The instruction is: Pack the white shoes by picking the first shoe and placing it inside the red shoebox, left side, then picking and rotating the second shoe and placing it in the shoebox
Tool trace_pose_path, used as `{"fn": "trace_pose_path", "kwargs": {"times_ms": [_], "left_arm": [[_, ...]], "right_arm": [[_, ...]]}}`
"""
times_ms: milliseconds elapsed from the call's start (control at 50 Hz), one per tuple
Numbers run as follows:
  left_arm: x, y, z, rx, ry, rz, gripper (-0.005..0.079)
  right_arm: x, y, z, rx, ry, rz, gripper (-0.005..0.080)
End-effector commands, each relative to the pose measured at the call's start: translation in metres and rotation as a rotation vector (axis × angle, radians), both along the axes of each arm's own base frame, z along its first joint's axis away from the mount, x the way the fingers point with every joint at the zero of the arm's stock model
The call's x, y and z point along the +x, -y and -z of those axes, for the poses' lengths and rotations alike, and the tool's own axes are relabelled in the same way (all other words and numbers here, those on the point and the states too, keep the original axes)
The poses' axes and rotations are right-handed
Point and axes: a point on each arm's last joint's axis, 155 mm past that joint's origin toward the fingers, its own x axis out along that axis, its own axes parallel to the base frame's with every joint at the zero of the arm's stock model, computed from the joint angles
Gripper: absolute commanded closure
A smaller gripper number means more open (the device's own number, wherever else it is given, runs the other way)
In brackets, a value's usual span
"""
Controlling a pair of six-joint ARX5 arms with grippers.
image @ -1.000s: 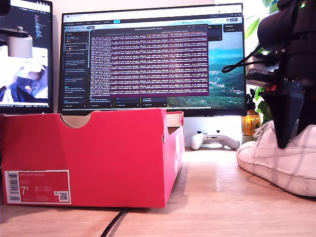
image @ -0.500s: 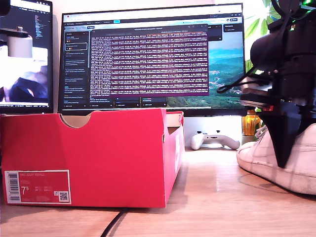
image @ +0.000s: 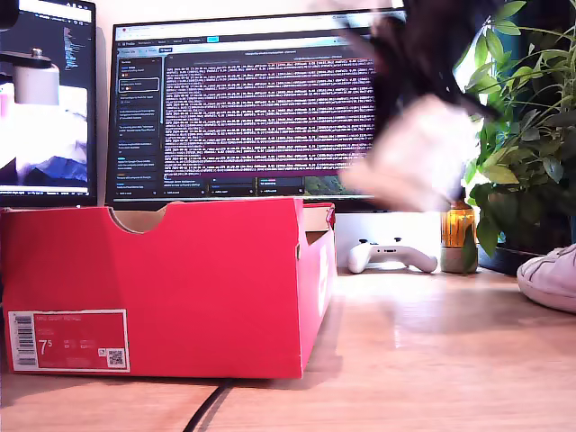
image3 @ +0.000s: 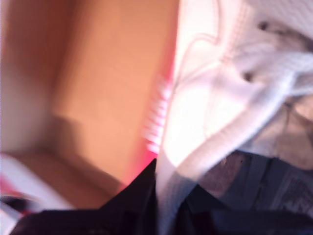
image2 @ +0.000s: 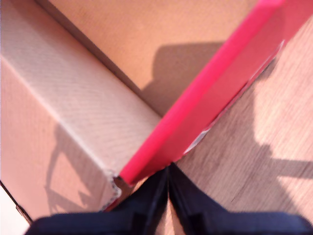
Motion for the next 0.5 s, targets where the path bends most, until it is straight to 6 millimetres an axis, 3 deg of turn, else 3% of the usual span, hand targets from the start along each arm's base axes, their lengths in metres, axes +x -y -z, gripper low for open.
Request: {"fn": "trace_pose_path", "kwargs": {"times_ms": [0, 140, 380, 480], "left_arm": [[0.002, 0.003, -0.002, -0.010, 0.006, -0.003, 0.0762], [0.003, 0.003, -0.002, -0.012, 0.009, -0.003, 0.0762], [0.004, 0.004, -0.003, -0.015, 0.015, -0.002, 0.0762], [0.005, 0.004, -0.003, -0.017, 0.018, -0.002, 0.0762]], "right_arm": [[0.005, -0.013, -0.045, 0.083, 0.095, 0.014, 0.0765], [0.005, -0.047, -0.077, 0.222, 0.116, 0.032, 0.0765], [-0.008, -0.099, -0.098, 0.345, 0.131, 0.019, 0.0765], [-0.009, -0.116, -0.097, 0.372, 0.125, 0.028, 0.0765]]}}
